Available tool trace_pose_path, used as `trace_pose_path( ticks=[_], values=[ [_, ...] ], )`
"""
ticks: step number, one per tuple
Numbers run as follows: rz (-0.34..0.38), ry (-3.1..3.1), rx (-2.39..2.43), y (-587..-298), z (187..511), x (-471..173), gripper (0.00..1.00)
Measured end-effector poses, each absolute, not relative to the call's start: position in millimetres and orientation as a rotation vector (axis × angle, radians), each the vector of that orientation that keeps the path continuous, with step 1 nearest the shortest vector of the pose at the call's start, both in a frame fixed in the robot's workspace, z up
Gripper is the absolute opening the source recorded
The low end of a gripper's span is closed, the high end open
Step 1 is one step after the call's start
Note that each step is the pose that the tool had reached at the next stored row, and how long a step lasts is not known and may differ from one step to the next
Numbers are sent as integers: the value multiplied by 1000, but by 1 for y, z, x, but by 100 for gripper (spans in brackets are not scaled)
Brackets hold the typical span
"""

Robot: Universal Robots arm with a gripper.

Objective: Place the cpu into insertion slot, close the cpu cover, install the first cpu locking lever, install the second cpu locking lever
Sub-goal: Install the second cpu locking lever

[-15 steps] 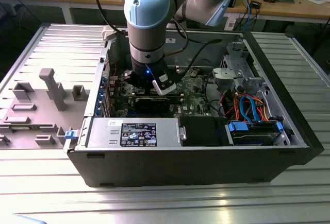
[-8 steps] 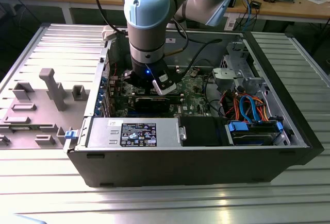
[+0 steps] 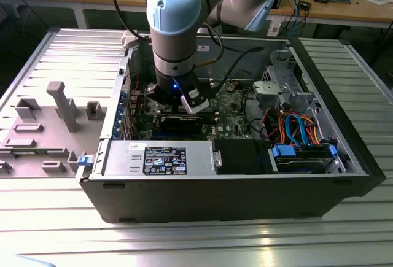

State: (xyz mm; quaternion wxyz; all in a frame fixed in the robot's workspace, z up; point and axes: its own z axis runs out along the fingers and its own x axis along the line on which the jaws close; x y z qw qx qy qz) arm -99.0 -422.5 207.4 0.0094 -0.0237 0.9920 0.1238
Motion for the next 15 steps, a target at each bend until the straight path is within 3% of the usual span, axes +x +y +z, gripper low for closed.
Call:
trace_pose_path(
  ticks=[15],
  values=[
    [433, 3092, -72, -422, 199, -99, 11]
  ],
)
